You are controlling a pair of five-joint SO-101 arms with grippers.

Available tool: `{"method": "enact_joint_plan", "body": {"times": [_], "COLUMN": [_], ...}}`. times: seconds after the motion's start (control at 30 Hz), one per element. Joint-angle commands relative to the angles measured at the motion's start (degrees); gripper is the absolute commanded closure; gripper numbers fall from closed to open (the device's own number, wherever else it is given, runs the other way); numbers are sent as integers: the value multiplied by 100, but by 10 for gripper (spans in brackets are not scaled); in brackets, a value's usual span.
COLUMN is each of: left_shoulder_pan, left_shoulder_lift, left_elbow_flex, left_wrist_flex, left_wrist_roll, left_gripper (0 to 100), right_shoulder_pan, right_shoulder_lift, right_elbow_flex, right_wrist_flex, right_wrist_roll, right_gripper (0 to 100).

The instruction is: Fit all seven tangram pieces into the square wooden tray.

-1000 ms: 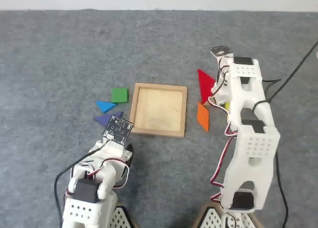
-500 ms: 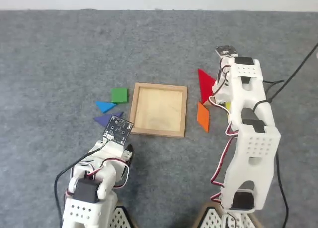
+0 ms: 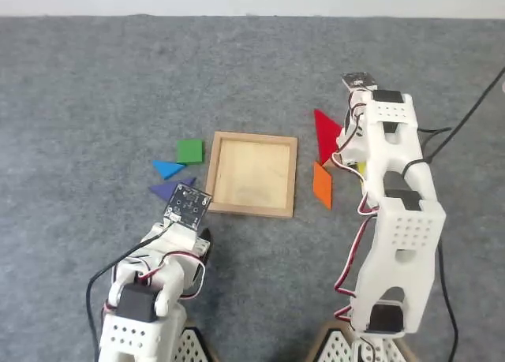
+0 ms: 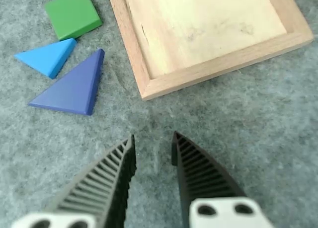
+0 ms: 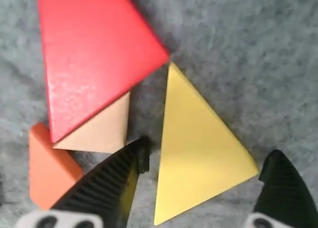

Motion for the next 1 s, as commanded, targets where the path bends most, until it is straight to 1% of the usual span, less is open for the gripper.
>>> {"method": "enact_joint_plan", "body": {"times": [0.0,0.1,0.17,0.53,0.63,0.7,0.77,0.97], "left_shoulder_pan": [-35,-35,-35,-35,-35,-35,-35,-35], "left_shoulder_lift": [-97,-97,-97,-97,-97,-97,-97,-97], "left_elbow_flex": [-66,-66,-66,-66,-66,-66,-66,-66], "left_wrist_flex": [18,18,18,18,18,18,18,18], "left_wrist_roll": [53,53,53,53,53,53,53,53], "left_gripper": [884,884,884,884,884,884,884,884], "right_shoulder_pan": [75,75,75,92,277,462,585,611], "right_shoulder_lift": [22,22,22,-13,-66,-251,-514,-760], "right_elbow_flex": [-149,-149,-149,-132,-176,-290,-316,-299], "right_wrist_flex": [48,48,48,66,259,409,549,945], "right_wrist_roll": [-70,-79,-79,-79,-141,-343,-501,-976], "right_gripper": [712,803,839,845,843,842,823,654]}}
